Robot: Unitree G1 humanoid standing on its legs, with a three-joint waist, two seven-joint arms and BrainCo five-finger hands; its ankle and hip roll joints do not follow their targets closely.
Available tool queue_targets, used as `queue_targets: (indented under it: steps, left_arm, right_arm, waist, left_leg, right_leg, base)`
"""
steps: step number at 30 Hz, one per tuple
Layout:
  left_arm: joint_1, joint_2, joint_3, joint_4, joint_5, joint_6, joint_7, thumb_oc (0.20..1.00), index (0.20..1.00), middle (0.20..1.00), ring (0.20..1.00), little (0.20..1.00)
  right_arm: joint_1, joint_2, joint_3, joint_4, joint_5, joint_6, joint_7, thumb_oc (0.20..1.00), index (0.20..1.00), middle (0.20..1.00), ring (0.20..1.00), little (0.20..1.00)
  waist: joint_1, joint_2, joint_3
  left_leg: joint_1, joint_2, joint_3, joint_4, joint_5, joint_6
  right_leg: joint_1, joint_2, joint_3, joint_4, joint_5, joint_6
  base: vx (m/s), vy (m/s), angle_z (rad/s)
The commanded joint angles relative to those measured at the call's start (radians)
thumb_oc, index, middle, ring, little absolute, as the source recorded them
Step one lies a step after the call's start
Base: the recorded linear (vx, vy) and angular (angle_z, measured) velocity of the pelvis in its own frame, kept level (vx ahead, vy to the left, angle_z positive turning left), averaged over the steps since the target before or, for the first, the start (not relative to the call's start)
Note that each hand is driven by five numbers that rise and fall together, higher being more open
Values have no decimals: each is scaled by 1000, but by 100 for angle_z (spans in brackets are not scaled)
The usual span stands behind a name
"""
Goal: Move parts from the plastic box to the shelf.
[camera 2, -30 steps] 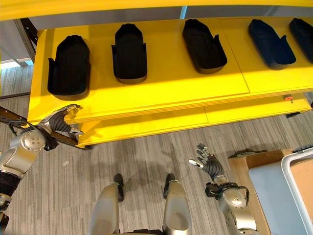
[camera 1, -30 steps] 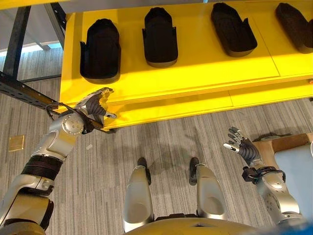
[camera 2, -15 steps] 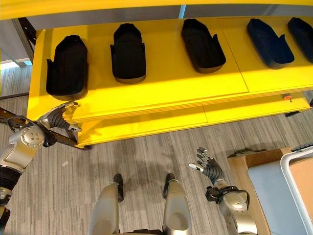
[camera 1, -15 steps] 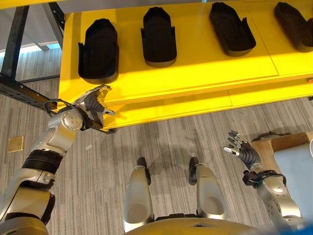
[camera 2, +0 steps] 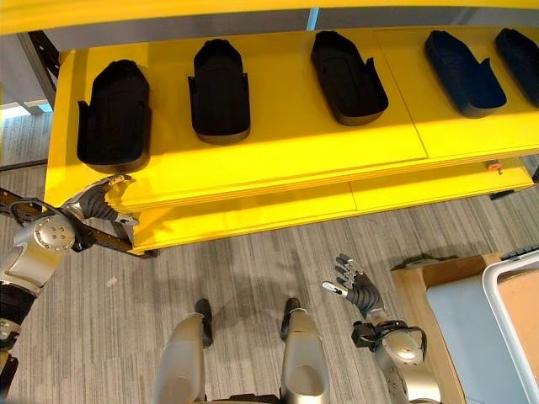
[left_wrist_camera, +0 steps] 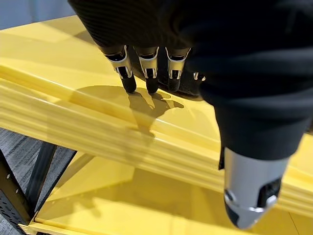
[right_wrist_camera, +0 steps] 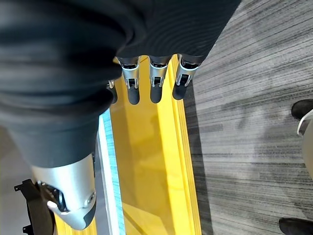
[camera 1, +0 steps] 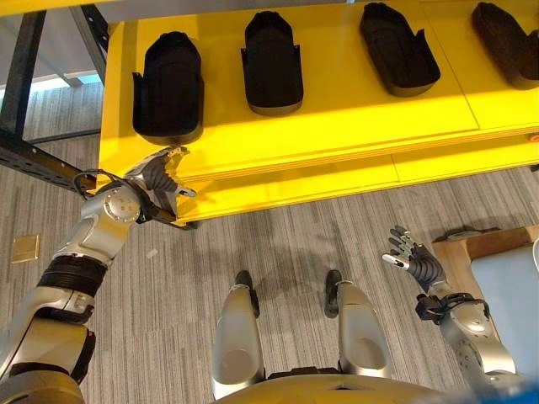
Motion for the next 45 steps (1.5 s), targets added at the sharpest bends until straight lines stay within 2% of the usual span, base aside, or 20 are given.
queue_targets:
  steps: [1,29,45]
  left_arm:
    - [-42,63,-8,27,-23,-7,24,1000,1000,1000,1000,1000]
    - [-102,77,-14,113,-35,4,51,1000,1000,1000,1000,1000]
    - [-173,115,-53,157,-25,9,47,1000,1000,1000,1000,1000]
  right_arm:
    - [47,-48,-16,-23,33,-40,13,1000,1000,1000,1000,1000]
    - [66,-55,-21,-20,45,-42,22,1000,1000,1000,1000,1000]
    - [77,-65,-27,-19,56,-42,28,1000,1000,1000,1000,1000]
  waist:
    - [-10,-4,-68]
    - [-16,-13,-75]
    - [-22,-17,-75]
  left_leg:
    - [-11,13,1,-13,34,0]
    - [-16,17,8,-3,27,0]
    - [-31,18,8,10,25,1]
  right_leg:
    - [21,-12,18,-74,99,37]
    - [11,-5,35,-74,103,37]
    - [-4,-3,41,-66,104,36]
  base:
    - [0,0,0]
    - [0,0,0]
    - [0,1,-1]
